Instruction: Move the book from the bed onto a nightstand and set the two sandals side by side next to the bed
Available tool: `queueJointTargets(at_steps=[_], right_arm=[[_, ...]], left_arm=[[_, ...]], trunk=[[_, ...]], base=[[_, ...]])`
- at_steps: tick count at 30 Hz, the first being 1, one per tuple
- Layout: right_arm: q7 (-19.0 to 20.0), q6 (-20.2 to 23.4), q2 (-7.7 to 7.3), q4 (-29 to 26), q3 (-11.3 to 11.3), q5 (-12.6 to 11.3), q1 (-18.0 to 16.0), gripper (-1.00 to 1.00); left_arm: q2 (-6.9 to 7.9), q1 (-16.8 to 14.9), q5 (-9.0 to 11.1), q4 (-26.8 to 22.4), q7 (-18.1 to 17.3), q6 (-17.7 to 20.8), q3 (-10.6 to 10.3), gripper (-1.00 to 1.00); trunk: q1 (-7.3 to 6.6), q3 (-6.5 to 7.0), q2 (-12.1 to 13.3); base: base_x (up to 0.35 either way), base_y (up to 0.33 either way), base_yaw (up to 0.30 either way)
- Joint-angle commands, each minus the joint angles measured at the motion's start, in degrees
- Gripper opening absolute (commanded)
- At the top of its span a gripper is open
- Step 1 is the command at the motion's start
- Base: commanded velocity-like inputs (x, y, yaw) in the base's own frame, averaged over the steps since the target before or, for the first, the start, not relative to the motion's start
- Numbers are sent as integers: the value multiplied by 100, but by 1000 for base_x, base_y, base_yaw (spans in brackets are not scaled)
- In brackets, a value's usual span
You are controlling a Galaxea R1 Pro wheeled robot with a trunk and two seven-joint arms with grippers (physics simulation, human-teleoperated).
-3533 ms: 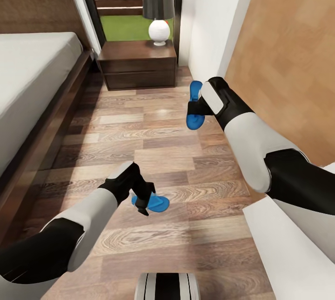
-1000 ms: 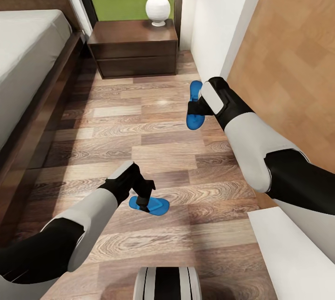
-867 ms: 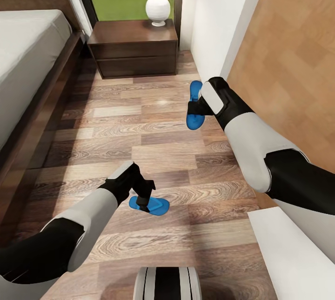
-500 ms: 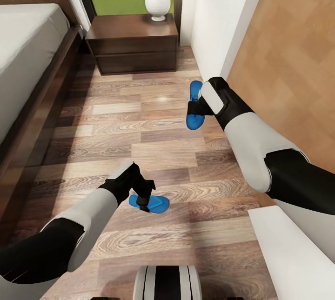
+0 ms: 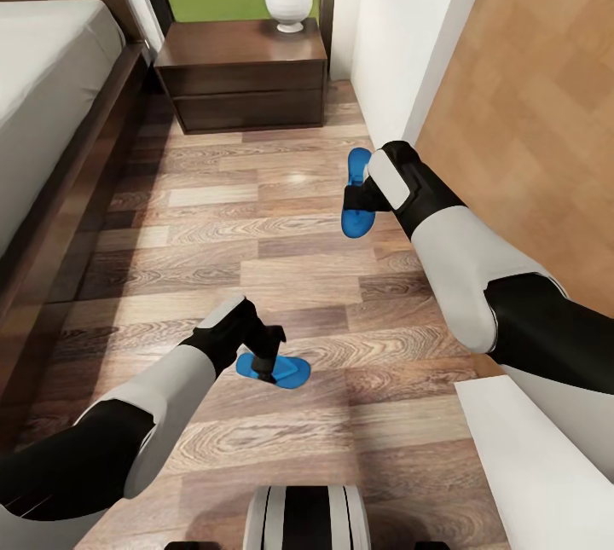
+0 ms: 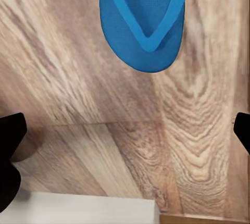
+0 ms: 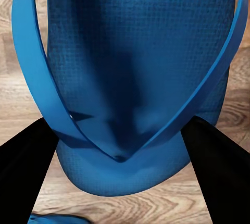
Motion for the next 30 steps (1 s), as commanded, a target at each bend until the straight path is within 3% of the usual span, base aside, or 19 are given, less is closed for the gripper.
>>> queueJointTargets(at_steps=[1, 9, 20, 25, 30], right_arm=[[-49, 14, -4, -4, 35, -61, -3, -100], [-49, 14, -4, -5, 35, -61, -3, -100], [-49, 14, -4, -2, 29, -61, -3, -100], [-49, 14, -4, -4, 29, -61, -3, -100], [-49, 14, -4, -4, 29, -61, -3, -100]], left_arm=[[4, -3, 5, -4, 13, 36, -39, 100], [6, -3, -2, 10, -20, 385, -36, 100], [8, -3, -2, 21, -21, 421, -31, 100], [11, -3, -2, 22, -21, 425, -26, 100], [10, -3, -1, 25, -21, 424, -33, 100]], trunk=[[-1, -3, -1], [-1, -3, -1], [-1, -3, -1], [12, -114, -8], [12, -114, -8]], base=[[0, 0, 0], [0, 0, 0], [0, 0, 0], [0, 0, 0], [0, 0, 0]])
